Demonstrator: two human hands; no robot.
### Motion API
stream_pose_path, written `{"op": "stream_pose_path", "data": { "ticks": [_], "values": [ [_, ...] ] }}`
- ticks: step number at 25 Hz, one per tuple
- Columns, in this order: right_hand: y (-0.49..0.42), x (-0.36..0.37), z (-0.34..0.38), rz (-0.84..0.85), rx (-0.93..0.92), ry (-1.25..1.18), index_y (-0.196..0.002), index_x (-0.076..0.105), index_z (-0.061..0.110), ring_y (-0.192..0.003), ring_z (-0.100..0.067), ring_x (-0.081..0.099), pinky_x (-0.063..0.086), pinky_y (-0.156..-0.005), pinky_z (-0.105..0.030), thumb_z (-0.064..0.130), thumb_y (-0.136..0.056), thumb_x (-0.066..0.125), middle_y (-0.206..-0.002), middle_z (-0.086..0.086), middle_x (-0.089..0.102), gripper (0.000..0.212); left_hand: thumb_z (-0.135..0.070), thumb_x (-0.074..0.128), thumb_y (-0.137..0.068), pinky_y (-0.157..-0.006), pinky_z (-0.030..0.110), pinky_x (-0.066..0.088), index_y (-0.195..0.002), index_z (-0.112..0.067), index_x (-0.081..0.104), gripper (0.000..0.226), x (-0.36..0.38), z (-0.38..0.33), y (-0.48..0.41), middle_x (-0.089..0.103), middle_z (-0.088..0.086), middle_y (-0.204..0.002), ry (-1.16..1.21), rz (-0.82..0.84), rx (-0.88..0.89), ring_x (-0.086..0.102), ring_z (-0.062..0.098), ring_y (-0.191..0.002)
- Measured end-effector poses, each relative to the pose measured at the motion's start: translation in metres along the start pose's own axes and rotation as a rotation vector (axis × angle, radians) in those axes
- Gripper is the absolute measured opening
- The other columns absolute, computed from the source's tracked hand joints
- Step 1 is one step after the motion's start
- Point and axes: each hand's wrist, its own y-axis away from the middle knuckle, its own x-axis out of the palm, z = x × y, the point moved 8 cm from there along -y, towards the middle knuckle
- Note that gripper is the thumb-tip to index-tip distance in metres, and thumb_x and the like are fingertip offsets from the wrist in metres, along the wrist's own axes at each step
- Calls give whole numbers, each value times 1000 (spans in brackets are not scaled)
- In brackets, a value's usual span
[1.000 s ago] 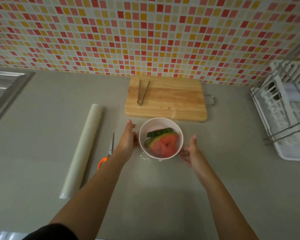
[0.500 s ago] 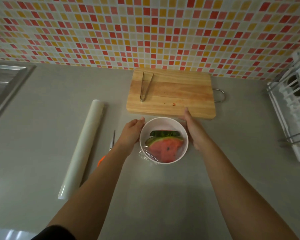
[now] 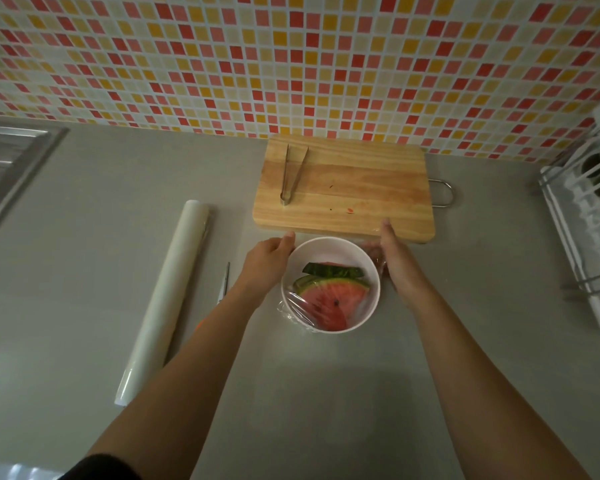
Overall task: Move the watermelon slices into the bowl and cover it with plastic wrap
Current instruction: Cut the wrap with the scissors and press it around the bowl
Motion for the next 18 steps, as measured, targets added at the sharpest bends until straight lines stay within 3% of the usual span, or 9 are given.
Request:
{"op": "stream_pose_path", "data": {
  "ticks": [3,5,10,14,18],
  "values": [
    [1,-4,5,-113,-78,15,-73,71,16,-71,-21,65,50,-76,-41,49,-90,43,-73,-4,70,47,-37,41,-97,-66,33,43,-68,-14,56,40,-5,-1,0,58,1,-71,58,-95,24,53,18,-70],
    [0,-3,1,-161,-26,-56,-71,68,17,-80,-29,65,50,-81,-44,40,-94,45,-79,-9,69,39,-35,41,-98,-64,31,41,-66,-15,53,39,-4,1,-2,55,-2,-68,90,-117,7,50,16,-67],
    [4,6,-10,-192,116,-199,-66,63,17,-64,-24,61,49,-68,-36,40,-96,42,-65,-5,65,43,-33,39,-99,-62,30,41,-70,-14,51,36,1,3,-2,52,-1,-70,152,-138,7,48,15,-66],
    [6,9,-15,-213,202,-283,-64,60,17,-56,-21,58,45,-59,-29,39,-96,42,-61,-3,62,42,-35,41,-98,-62,34,44,-73,-14,52,35,11,14,-3,54,7,-72,329,-57,-140,52,22,-67],
    [6,6,-17,-298,216,-204,-60,65,19,-62,-22,61,42,-56,-27,30,-93,45,-64,-2,65,40,-18,50,-91,-44,24,45,-67,-13,59,26,18,22,3,56,5,-62,478,-62,-240,54,21,-55]
  ]
}}
